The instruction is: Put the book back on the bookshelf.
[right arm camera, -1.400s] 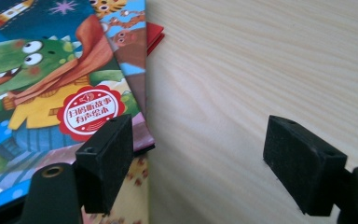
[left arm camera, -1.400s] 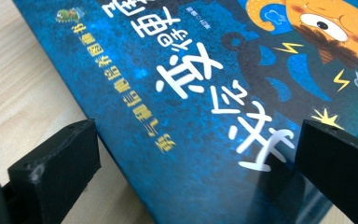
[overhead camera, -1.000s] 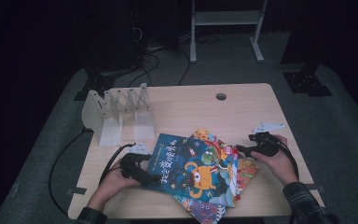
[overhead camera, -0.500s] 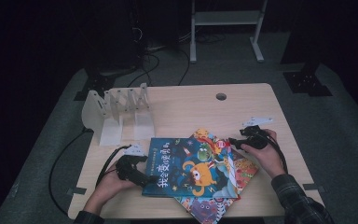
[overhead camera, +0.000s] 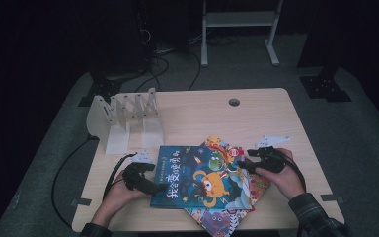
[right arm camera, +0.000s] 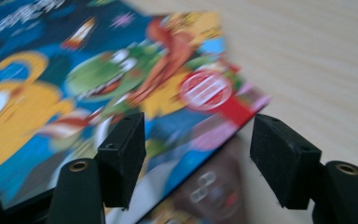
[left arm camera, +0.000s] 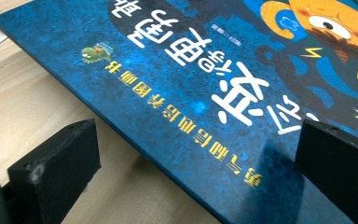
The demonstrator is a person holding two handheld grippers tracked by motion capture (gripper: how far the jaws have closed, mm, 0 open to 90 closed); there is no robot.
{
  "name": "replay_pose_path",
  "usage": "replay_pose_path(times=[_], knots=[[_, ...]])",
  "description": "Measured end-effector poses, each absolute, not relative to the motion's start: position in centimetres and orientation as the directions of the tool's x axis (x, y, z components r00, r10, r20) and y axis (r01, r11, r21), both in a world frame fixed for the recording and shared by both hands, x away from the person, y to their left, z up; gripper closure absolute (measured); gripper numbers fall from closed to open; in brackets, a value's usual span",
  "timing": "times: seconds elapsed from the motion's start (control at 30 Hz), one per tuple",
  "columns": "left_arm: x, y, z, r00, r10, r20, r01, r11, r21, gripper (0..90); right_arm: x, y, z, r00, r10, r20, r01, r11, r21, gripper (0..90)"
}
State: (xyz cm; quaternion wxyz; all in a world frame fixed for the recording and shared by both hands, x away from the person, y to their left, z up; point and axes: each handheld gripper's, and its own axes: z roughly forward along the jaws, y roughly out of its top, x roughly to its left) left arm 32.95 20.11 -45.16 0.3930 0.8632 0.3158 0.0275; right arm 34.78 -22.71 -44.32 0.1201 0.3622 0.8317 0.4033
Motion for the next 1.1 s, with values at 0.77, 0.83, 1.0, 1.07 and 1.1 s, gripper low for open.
replay_pose_path(times=[0.77,0.83,1.0,1.07,1.1], knots=[[33.5,21.7,-45.5,0.767,0.593,-0.246,0.567,-0.446,0.693,0.0,32.9,-20.8,-45.3,-0.755,0.632,0.175,0.514,0.403,0.757,35.3],[33.6,22.0,-45.6,0.766,0.588,-0.262,0.575,-0.443,0.687,0.0,32.9,-20.7,-45.3,-0.756,0.631,0.175,0.513,0.405,0.757,35.3],[33.8,22.2,-45.9,0.762,0.580,-0.288,0.586,-0.429,0.687,0.0,32.9,-20.4,-45.3,-0.762,0.625,0.171,0.505,0.408,0.760,35.3],[33.9,22.3,-46.0,0.762,0.575,-0.299,0.590,-0.425,0.687,0.0,32.9,-20.4,-45.3,-0.762,0.625,0.171,0.506,0.408,0.760,35.3],[33.9,22.3,-46.1,0.760,0.574,-0.306,0.593,-0.418,0.688,0.0,32.9,-20.4,-45.3,-0.762,0.625,0.169,0.504,0.410,0.760,35.4]])
